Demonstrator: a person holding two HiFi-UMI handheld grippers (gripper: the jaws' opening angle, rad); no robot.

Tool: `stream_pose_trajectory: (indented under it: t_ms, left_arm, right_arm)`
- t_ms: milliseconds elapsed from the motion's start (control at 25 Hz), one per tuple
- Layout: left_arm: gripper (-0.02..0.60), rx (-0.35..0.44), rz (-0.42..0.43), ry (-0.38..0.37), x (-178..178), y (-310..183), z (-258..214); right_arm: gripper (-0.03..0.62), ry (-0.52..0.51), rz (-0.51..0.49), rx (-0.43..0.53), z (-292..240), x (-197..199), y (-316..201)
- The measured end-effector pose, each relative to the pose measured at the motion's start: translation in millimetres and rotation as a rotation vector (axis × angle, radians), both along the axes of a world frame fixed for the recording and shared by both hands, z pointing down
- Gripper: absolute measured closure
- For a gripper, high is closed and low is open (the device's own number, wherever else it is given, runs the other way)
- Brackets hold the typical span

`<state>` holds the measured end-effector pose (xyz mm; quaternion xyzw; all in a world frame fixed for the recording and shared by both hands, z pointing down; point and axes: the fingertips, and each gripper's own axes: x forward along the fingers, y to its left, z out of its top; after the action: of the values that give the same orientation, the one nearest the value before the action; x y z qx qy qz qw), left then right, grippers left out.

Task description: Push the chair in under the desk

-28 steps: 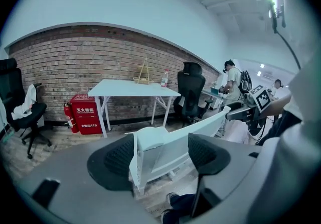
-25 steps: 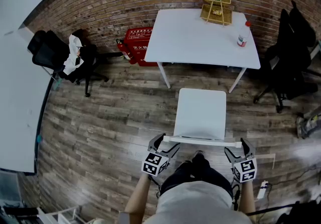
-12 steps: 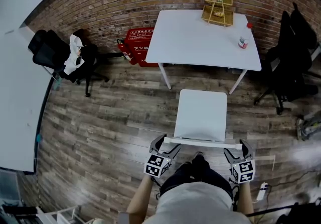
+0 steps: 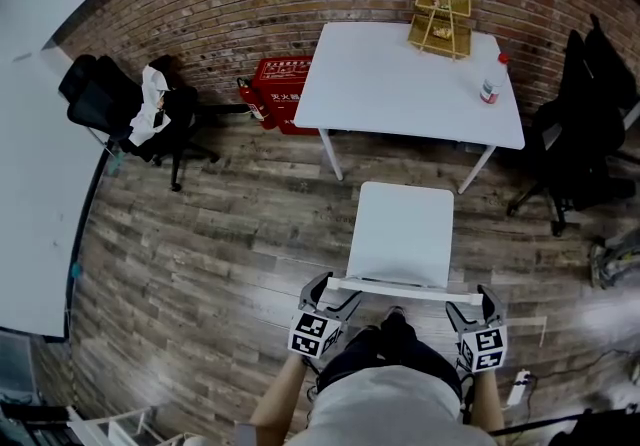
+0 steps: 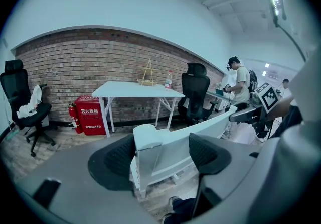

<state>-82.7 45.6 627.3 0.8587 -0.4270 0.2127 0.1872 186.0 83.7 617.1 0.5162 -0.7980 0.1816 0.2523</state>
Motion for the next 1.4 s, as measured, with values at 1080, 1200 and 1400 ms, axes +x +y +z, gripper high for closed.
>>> stream_pose_trajectory:
  t_ms: [1080, 1200, 1400]
  left_arm:
    - [0.235, -0.026, -0.013, -0.015, 8, -27, 0]
    - [0.235, -0.024, -0.016, -0.012, 9, -33, 0]
    - [0.235, -0.023, -0.018, -0.013, 11, -42, 0]
  right_arm:
    - [0.240, -0.001, 0.003, 0.010, 2, 9, -29]
    - [0.240, 0.012, -0.004, 0.005, 6, 12, -33]
    - [0.240, 0.004, -0.001, 0.012, 1, 13, -45]
